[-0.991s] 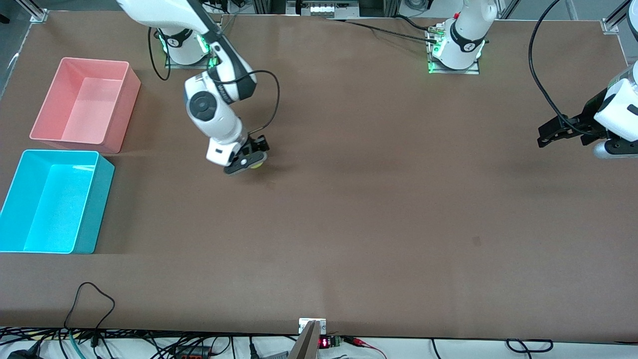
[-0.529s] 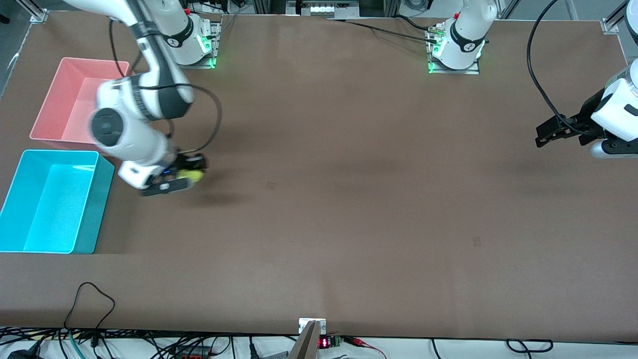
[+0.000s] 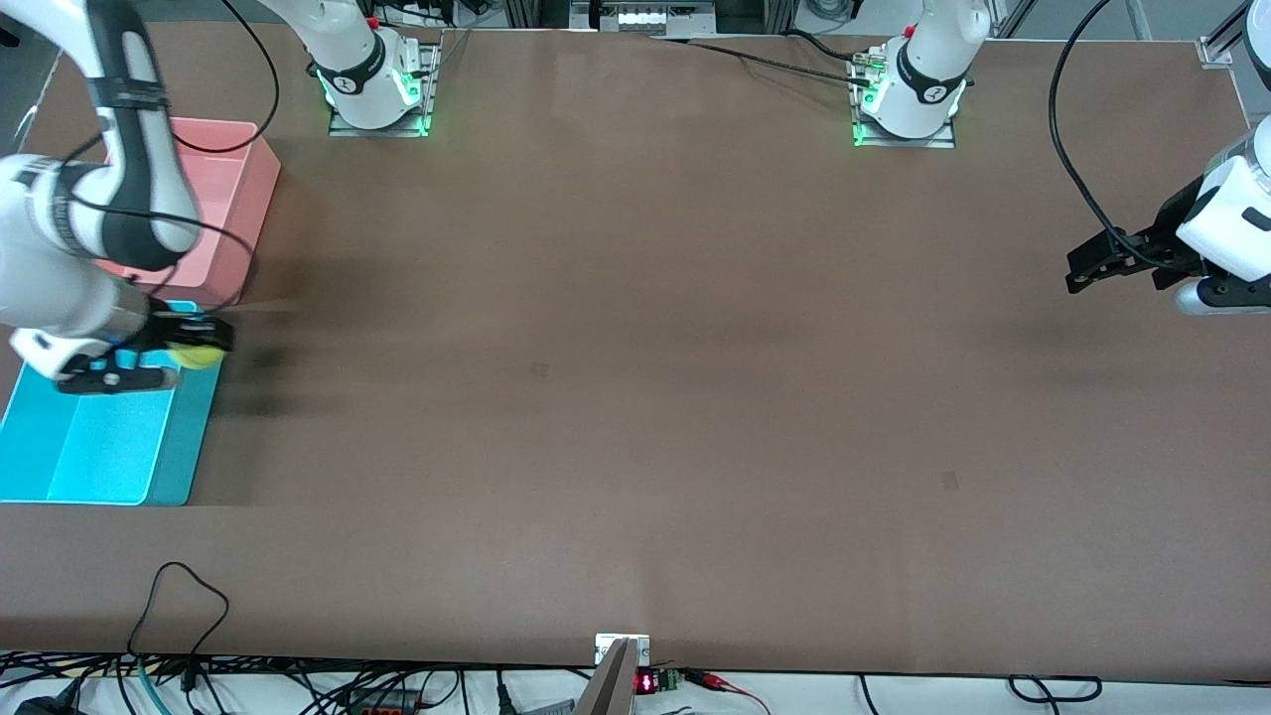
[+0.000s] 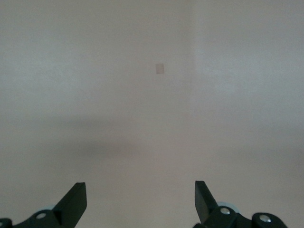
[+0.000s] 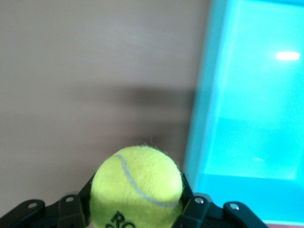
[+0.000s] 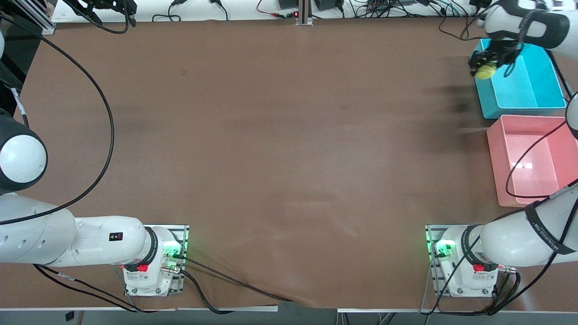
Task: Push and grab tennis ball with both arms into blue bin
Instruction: 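Carry the held ball with the right gripper over the blue bin, then lower the ball into the blue bin and open the right gripper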
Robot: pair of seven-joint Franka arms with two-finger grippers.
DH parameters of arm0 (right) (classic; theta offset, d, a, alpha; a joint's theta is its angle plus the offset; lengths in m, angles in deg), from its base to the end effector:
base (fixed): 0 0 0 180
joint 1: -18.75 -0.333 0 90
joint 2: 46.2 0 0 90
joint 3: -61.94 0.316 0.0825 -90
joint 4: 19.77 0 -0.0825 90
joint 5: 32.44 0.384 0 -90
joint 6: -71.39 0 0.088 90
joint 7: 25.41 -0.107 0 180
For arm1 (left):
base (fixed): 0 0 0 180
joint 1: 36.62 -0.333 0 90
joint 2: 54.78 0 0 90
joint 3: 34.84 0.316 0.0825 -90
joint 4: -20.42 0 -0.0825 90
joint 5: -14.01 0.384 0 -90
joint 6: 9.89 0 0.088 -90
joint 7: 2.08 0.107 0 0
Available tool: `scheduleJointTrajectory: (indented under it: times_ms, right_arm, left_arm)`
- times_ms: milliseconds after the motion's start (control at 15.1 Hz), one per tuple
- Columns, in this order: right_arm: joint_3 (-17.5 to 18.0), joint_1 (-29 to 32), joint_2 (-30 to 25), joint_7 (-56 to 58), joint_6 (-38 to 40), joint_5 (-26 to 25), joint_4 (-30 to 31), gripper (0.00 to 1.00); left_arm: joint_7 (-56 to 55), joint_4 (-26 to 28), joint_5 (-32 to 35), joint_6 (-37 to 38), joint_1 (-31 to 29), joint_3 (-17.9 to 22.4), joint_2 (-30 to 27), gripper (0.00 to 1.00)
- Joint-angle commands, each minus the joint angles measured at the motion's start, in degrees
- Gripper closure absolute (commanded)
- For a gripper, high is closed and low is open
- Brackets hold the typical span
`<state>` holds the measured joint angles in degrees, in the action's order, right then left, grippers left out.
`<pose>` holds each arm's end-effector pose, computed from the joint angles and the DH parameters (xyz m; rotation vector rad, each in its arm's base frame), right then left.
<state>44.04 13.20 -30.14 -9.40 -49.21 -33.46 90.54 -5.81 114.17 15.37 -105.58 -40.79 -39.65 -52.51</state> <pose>0.5891 -0.1217 0.3451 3.0585 0.1244 -0.1679 0.5728 -0.0032 0.5799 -3.1201 -0.0805 0.0076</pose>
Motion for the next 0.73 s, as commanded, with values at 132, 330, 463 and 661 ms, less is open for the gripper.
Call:
scheduleJointTrajectory:
  times_ms: [132,330,463,661]
  right_arm:
    - [-2.8,4.7,5.2,8.6,1.1,-0.4,-4.4,0.9]
    - [-2.8,7.5,9.0,11.0,-1.4,-0.3,-4.5,0.89]
    - [-2.8,9.1,11.5,13.7,-4.7,0.0,-4.5,0.89]
    - [-2.8,10.8,14.4,14.7,-7.2,0.1,-4.5,0.88]
  left_arm:
    - [0.5,-0.7,-0.9,0.8,-0.1,-0.1,-0.2,0.0]
    - [0.5,-0.7,-0.9,0.8,0.0,-0.1,-0.2,0.0]
    - [0.6,-0.7,-0.9,0.8,-0.1,-0.1,-0.2,0.0]
    - [0.5,-0.7,-0.9,0.8,-0.1,-0.1,-0.2,0.0]
